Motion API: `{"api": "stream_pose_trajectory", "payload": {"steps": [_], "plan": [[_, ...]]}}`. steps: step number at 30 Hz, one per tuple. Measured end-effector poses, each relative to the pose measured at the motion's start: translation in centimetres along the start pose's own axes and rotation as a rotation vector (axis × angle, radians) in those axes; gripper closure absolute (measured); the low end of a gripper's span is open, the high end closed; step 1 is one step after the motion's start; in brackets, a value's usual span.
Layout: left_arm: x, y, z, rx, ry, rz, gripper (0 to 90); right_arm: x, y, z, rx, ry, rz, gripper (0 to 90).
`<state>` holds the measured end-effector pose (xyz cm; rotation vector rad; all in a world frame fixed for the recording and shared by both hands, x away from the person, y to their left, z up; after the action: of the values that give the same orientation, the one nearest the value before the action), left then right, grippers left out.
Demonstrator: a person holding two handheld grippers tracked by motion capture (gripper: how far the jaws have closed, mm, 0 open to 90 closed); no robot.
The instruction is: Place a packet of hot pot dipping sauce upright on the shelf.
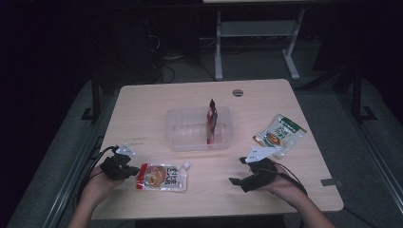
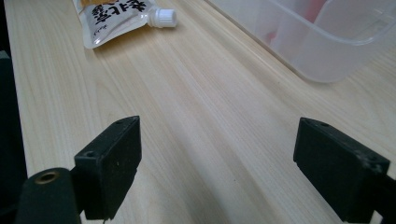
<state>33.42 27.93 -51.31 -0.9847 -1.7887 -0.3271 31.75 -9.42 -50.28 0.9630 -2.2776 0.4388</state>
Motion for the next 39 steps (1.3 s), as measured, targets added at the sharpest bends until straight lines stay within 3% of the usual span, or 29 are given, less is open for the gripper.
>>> {"api": "stream_pose_trajectory", "payload": {"steps": [2,9,19,32,36,39], "plan": [[0.0,0.3,0.4,0.006,0.015,-0.011,89.9,0.0,0.0,0.0,-0.002,0.001,0.000,15.0],[-1.0,-0.6,0.3,-0.019,0.054,0.028,89.9,0.0,0.0,0.0,0.008,-0.002,-0.001,15.1],[-1.7,-2.2,-0.7,-0.035,0.027,0.101,89.9,-0.1,0.0,0.0,0.007,0.000,0.000,15.1],[-5.7,-8.0,-5.0,-0.216,0.061,0.200,89.9,-0.2,0.2,0.1,0.003,0.009,-0.007,15.0],[-6.4,-9.2,-5.9,-0.262,0.066,0.203,89.8,-0.3,0.2,0.3,0.003,0.026,-0.006,14.6],[-5.9,-9.2,-6.2,-0.263,0.047,0.183,89.8,-0.4,-0.1,0.4,-0.021,0.039,0.003,14.7]]}}
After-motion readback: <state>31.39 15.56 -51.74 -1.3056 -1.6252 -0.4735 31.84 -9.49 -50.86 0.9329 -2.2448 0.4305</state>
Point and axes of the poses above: each handheld gripper's, and its own axes: x roughly backward along the jaws, z roughly out of its underside, y roughly to its left, the point moved 9 cm from there along -x, roughly forward along the jaws, and after that the axes turned 14 degrees about z, right-handed, at the moved point
